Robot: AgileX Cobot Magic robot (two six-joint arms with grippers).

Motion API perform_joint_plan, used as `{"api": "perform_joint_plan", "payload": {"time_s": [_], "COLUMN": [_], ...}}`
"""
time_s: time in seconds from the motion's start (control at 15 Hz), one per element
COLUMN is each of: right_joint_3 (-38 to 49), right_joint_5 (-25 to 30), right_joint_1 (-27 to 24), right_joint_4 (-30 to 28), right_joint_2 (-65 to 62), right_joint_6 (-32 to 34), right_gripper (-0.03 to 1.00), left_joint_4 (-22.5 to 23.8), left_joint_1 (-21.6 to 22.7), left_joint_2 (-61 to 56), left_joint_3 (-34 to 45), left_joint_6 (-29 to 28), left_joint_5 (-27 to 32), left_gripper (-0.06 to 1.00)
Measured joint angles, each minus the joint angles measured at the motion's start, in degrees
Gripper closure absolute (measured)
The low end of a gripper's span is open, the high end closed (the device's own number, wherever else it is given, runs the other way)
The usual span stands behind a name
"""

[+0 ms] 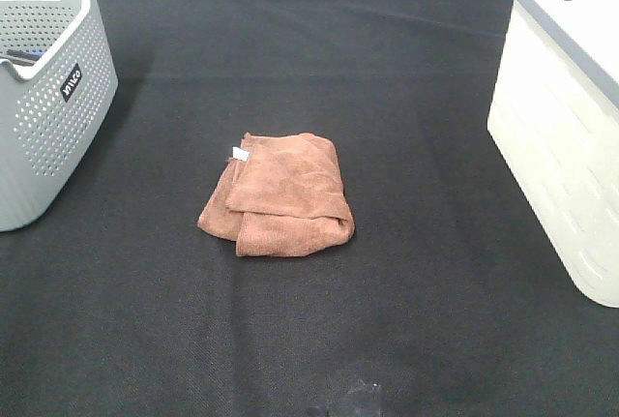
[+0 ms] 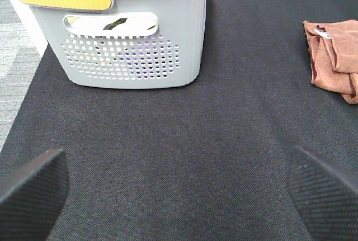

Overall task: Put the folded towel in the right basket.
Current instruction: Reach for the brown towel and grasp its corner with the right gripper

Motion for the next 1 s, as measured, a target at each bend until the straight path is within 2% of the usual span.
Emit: {"api": "perform_joint_plan", "payload": {"time_s": [0.13, 0.33, 0.47, 0.6, 0.87, 1.0], "right_joint_3": [-3.6, -8.0, -9.2, -10.3, -12.0, -14.0], "right_joint_5": [-7.2, -12.7, -14.3, -17.4, -20.5, -22.9], "right_joint_1": [9.2, 17.6, 18.1, 18.1, 18.1, 18.1], "right_joint_4": [-1.0, -1.9, -1.4, 2.3, 7.3, 5.8], "right_joint_2": [11.4, 29.9, 35.8, 45.1, 53.1, 57.8], "right_joint_6": [-0.1, 1.1, 0.6, -2.6, -7.2, -7.9], "right_gripper": [0.02, 0.02, 0.02, 0.02, 0.02, 0.02], "left_joint_4": [0.0, 0.0, 0.0, 0.0, 0.0, 0.0], "left_joint_1": [0.0, 0.0, 0.0, 0.0, 0.0, 0.0], "left_joint_2": [0.0, 0.0, 0.0, 0.0, 0.0, 0.0], "left_joint_3": [0.0, 0.0, 0.0, 0.0, 0.0, 0.0], "left_joint_6": [0.0, 0.0, 0.0, 0.0, 0.0, 0.0], "left_joint_5": [0.0, 0.0, 0.0, 0.0, 0.0, 0.0], "left_gripper": [-0.04, -0.04, -0.04, -0.04, -0.04, -0.04]}}
